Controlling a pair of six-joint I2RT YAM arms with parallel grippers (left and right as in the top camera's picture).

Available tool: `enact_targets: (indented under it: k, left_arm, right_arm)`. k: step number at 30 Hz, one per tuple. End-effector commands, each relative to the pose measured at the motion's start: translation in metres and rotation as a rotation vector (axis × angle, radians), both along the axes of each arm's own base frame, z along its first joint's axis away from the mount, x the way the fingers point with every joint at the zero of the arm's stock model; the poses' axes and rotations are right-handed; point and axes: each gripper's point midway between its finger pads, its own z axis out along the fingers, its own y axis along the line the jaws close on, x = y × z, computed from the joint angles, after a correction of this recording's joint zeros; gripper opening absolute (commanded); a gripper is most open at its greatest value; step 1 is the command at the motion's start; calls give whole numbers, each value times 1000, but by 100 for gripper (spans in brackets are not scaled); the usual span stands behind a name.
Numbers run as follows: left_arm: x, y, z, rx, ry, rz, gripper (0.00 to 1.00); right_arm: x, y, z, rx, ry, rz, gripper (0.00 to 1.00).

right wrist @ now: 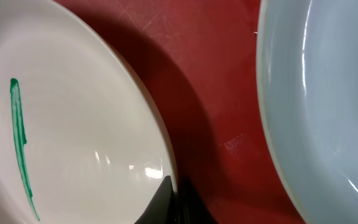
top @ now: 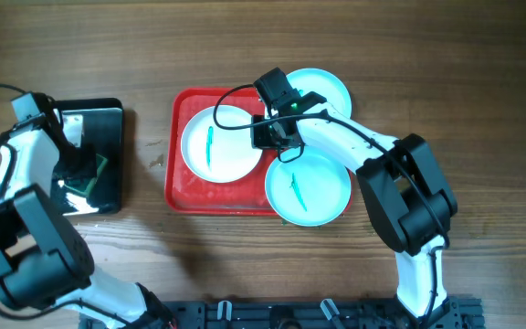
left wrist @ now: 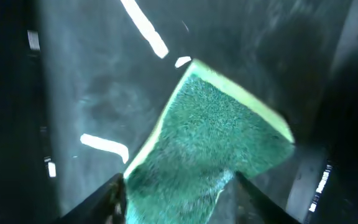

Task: Clean dirty plates on tray and stack at the side
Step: 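Grasp the green sponge in the black tray with the left gripper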

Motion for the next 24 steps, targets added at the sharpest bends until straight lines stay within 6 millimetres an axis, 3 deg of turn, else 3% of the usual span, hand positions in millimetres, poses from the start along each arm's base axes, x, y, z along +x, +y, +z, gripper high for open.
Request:
enact_targets:
  k: [1,4,7,9,10,15,19,24]
  left_arm:
    - [-12,-4,-17,-26,71,-15,38]
    - [-13,-5,-18,-30,74,-2,31]
    - [-11,-6,-18,-44,51,96,31]
    - [-6,-19,-19,-133,4,226,18]
    - [-3,-26,-19,-180,-16,276,5]
    - [1,-41,-19,-286,-44,468,4]
    - [3,-43,-18,-302,-49,481,4]
    - [5,-47,-17,-327,-55,478,4]
  right_arm:
    - [6,3,-5,-9,-6,-15,6]
    - [6,3,-5,-8,-6,-16,6]
    - [7,3,-4,-6,-9,-16,6]
    - [7,3,-4,-7,-9,-15,6]
    - [7,3,-4,-7,-9,-15,6]
    - [6,3,-4,-7,-8,-15,7]
    - [5,5,-4,1,-5,-2,10]
    - [3,6,-4,6,-4,26,4]
